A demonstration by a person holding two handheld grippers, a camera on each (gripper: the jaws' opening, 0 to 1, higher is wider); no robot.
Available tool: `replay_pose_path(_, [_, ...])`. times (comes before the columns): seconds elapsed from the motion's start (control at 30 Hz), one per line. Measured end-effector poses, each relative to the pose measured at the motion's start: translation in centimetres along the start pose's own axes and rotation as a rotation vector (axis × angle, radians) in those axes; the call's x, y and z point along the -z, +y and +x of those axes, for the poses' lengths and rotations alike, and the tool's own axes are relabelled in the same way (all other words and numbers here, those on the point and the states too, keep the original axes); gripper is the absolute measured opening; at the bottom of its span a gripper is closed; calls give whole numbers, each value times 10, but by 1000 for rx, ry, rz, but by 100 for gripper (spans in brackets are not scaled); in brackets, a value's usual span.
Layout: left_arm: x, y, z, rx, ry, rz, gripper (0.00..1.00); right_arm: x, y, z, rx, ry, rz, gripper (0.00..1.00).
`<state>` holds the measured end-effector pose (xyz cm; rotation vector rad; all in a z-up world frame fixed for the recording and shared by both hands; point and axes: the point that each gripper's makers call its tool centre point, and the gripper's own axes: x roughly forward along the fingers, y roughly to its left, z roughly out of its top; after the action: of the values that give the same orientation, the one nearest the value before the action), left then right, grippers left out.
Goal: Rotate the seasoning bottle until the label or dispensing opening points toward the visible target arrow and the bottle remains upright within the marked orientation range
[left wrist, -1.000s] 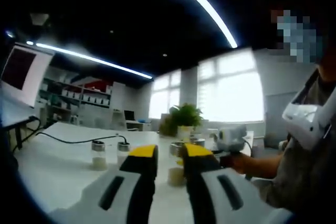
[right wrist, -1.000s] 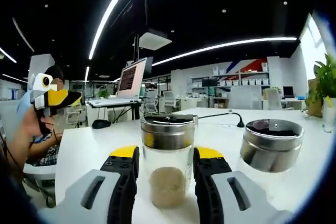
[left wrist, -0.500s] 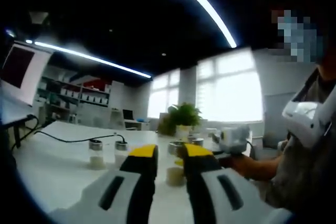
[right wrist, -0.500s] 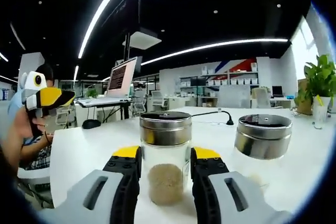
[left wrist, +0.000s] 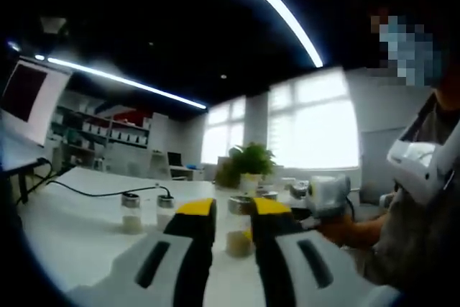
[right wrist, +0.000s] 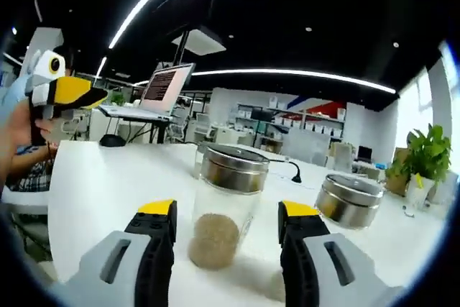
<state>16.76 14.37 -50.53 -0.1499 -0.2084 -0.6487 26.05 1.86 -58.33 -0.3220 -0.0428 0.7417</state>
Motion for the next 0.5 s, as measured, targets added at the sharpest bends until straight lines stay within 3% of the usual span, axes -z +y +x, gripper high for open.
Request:
replay_pose_path(0.13, [-2, 1, -2, -2, -7, 5, 20, -9, 2, -20, -81, 9, -132, 48])
replay_pose_path(0.17, [-2, 1, -2, -3, -7, 4, 20, -11, -3, -25, -90, 17, -130, 43])
replay_pose_path(0.23, [-1, 2, -3, -6, -6, 3, 20, -21, -1, -32, -172, 0, -113, 42])
replay_pose_path(0.3, [-1, 2, -3, -4, -7, 1, 20, -37, 4, -39, -308, -28, -30, 41])
replay_pose_path(0.37, [-3, 0, -2, 2, -9, 5, 20, -56, 8, -48, -497, -40, 32, 32])
replay_pose_path(0.43, [-4, -1, -2, 5, -11, 8, 20, -73, 5, -53, -623, -57, 55, 27])
replay_pose_path(0.5, [-5, -1, -2, 5, -12, 10, 20, -77, 1, -54, -712, -19, 50, 29])
